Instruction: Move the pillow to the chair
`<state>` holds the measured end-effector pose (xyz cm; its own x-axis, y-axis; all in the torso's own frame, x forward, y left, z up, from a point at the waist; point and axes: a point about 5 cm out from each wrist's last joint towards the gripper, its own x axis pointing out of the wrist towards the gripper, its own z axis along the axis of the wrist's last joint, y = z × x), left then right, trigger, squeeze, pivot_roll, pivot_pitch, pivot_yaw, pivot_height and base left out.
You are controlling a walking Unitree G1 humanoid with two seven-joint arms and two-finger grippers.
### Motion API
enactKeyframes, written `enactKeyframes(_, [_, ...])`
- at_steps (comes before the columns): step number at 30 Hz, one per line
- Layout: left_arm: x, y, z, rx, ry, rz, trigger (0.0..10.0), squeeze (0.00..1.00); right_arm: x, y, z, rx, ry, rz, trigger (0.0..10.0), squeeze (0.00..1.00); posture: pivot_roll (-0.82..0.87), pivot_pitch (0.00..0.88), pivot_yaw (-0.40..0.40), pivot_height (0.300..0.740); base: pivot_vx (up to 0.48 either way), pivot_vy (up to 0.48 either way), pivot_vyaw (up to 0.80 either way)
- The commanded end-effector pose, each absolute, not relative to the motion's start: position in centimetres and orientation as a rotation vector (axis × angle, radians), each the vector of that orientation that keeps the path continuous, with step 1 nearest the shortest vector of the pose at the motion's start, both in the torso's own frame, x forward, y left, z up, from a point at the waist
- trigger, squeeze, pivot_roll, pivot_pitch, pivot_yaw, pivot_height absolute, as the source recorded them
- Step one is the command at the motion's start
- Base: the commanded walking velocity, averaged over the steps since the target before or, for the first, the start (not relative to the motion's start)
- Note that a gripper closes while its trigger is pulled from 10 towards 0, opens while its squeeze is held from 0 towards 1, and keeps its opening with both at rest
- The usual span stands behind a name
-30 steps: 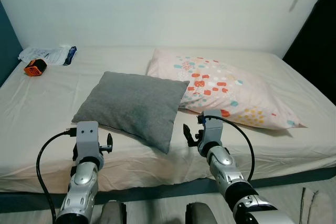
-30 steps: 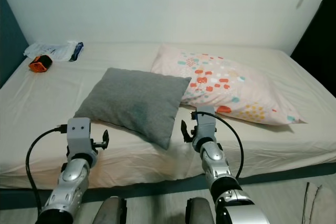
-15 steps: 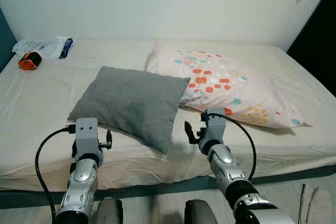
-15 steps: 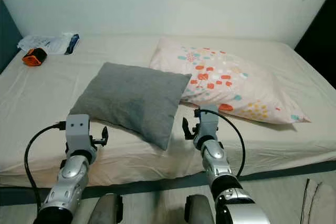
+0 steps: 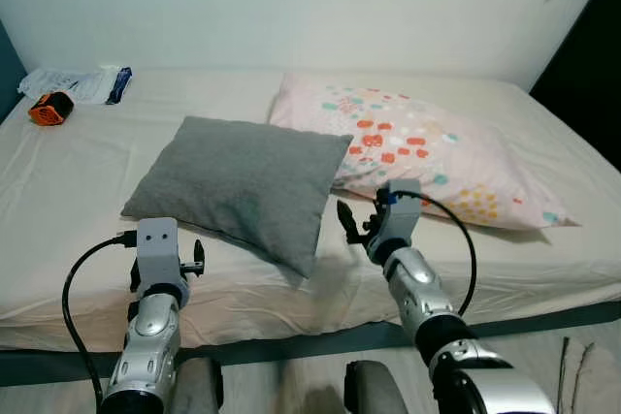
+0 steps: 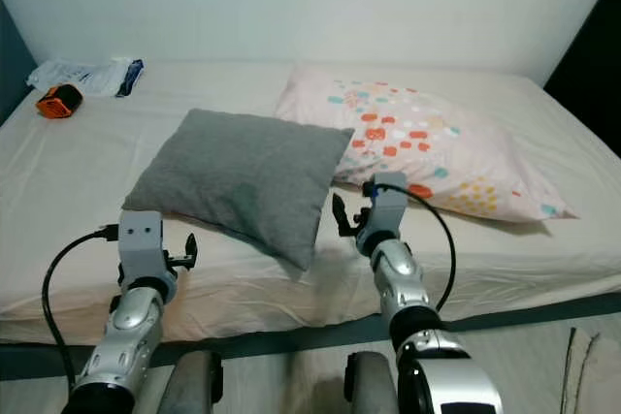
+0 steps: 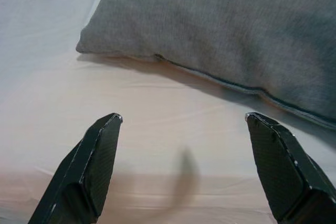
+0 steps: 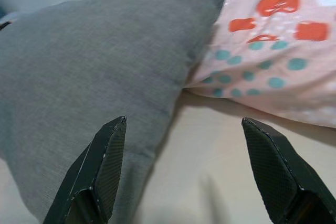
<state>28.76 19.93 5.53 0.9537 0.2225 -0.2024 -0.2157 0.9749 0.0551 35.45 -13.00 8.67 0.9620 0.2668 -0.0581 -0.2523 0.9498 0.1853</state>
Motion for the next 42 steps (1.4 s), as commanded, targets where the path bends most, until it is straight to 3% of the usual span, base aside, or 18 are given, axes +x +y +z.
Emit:
enactKeyframes(1, [28.8, 20.0, 5.7, 0.042, 0.209, 0.230, 10.0, 0.00, 35.9, -12.7, 9.5, 0.193, 0.048, 0.292, 10.0, 0.00, 0.09, 0.036, -0.105, 0.561, 0.000, 0.000, 0.00])
enactKeyframes(9, [29.0, 20.4, 6.5, 0.045, 0.176, 0.245, 10.0, 0.00, 36.4, -13.1, 10.7, 0.244, -0.001, 0.318, 10.0, 0.00, 0.13, 0.047, -0.125, 0.561, 0.000, 0.000, 0.00])
enactKeyframes(11, [28.9, 20.6, 6.6, 0.069, 0.177, 0.245, 10.0, 0.00, 36.6, -13.6, 10.9, 0.264, -0.019, 0.304, 10.0, 0.04, 0.15, 0.054, -0.124, 0.561, 0.000, 0.000, 0.00])
enactKeyframes(12, [28.9, 20.6, 6.7, 0.099, 0.177, 0.236, 10.0, 0.00, 36.6, -13.8, 11.1, 0.276, -0.031, 0.298, 10.0, 1.00, 0.15, 0.054, -0.124, 0.561, 0.000, 0.000, 0.00])
enactKeyframes(16, [28.5, 21.3, 7.0, 0.065, 0.168, 0.264, 10.0, 0.00, 37.0, -14.0, 11.3, 0.359, -0.033, 0.272, 10.0, 1.00, 0.19, 0.066, -0.122, 0.561, 0.000, 0.000, 0.00])
enactKeyframes(25, [26.9, 22.5, 6.8, 0.090, 0.186, 0.310, 10.0, 0.00, 37.7, -14.7, 11.7, 0.357, 0.018, 0.184, 10.0, 1.00, 0.20, 0.118, -0.120, 0.561, 0.000, 0.000, 0.00])
enactKeyframes(26, [26.7, 22.6, 6.9, 0.093, 0.181, 0.319, 10.0, 0.00, 38.0, -14.5, 12.1, 0.346, 0.030, 0.201, 10.0, 0.39, 0.20, 0.136, -0.115, 0.561, 0.000, 0.000, 0.00])
enactKeyframes(27, [26.7, 22.6, 6.9, 0.093, 0.181, 0.319, 10.0, 0.00, 38.0, -14.5, 12.1, 0.346, 0.030, 0.201, 10.0, 0.39, 0.20, 0.136, -0.115, 0.561, 0.000, 0.000, 0.00])
enactKeyframes(28, [26.5, 22.7, 7.1, 0.068, 0.168, 0.337, 10.0, 0.00, 38.3, -14.2, 12.6, 0.361, 0.036, 0.236, 10.0, 0.00, 0.20, 0.153, -0.116, 0.561, 0.000, 0.000, 0.00])
enactKeyframes(42, [26.6, 20.8, 9.4, -0.003, 0.085, 0.195, 10.0, 0.00, 38.9, -13.7, 13.4, 0.378, 0.089, 0.303, 10.0, 0.00, 0.26, 0.207, -0.110, 0.561, 0.000, 0.000, 0.00])
